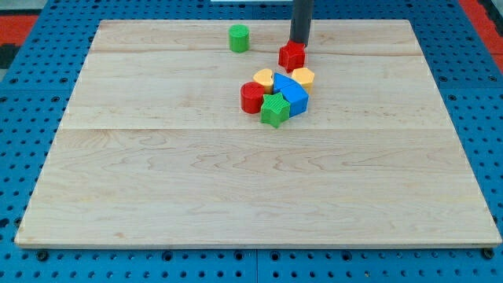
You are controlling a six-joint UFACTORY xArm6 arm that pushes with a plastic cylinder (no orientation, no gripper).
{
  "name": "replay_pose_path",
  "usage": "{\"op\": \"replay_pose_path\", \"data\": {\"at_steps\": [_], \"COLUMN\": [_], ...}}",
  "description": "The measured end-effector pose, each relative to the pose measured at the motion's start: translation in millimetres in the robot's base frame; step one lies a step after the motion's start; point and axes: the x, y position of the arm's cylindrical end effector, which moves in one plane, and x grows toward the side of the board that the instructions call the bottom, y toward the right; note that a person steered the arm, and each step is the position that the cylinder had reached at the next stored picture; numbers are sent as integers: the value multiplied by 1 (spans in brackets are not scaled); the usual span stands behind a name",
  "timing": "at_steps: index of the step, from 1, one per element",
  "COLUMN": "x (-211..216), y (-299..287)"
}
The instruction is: Move your arm close to the green circle
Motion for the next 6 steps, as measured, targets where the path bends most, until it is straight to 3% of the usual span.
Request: {"op": "replay_pose_path", "data": {"at_steps": [2,6], "x": [39,-60], "y": [-22,-71]}}
